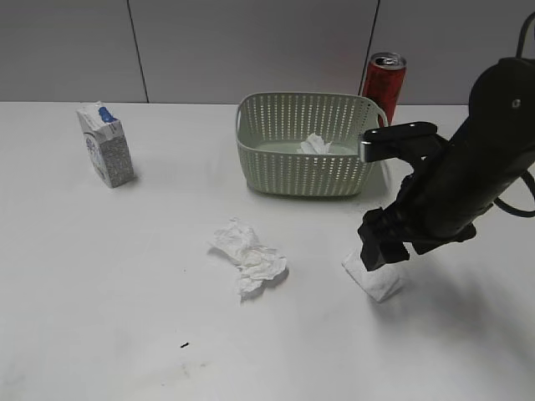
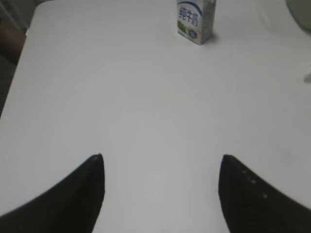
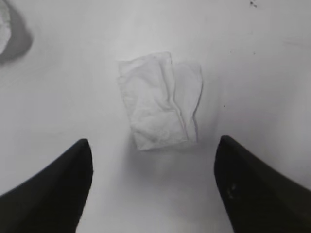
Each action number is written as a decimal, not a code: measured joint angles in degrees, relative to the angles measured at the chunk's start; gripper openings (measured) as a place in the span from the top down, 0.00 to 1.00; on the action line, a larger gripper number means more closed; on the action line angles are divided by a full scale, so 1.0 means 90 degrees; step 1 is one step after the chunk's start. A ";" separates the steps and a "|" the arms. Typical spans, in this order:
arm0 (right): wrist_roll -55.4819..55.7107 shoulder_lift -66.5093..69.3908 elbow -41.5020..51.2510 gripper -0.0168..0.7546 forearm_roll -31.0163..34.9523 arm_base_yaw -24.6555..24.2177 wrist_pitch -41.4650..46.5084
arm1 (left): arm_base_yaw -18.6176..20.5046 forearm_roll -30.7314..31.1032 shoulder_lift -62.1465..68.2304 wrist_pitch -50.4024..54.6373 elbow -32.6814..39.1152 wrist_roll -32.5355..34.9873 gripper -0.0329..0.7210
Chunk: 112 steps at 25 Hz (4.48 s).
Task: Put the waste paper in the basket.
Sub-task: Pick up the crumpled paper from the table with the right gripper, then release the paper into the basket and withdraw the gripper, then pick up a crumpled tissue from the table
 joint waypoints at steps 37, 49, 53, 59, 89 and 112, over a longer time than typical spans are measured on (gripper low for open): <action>0.0000 0.0776 -0.0192 0.98 -0.0003 0.0044 -0.0741 | 0.0000 0.0194 -0.1052 0.0010 0.0000 -0.0252 0.24; -0.1056 -0.0073 -0.1959 0.98 0.0020 0.0044 -0.3142 | 0.0000 0.0195 -0.1052 0.0010 0.0000 -0.0252 0.25; -0.1095 0.0384 -0.1991 0.98 0.0021 0.0044 -0.4873 | 0.0000 0.0195 -0.1052 0.0010 0.0000 -0.0252 0.25; -0.1109 0.1542 -0.1993 0.98 0.0021 0.0044 -0.6141 | 0.0000 0.0195 -0.1052 0.0010 0.0000 -0.0252 0.25; -0.0766 0.0370 -0.2440 0.21 0.0419 -0.0114 -0.0753 | 0.0000 0.0201 -0.1052 0.0010 0.0000 -0.0252 0.27; -0.0492 -0.1406 -0.1633 0.23 -0.1124 -0.2245 0.3392 | -0.1757 -0.0422 0.2062 -0.0705 -0.0725 0.0554 0.27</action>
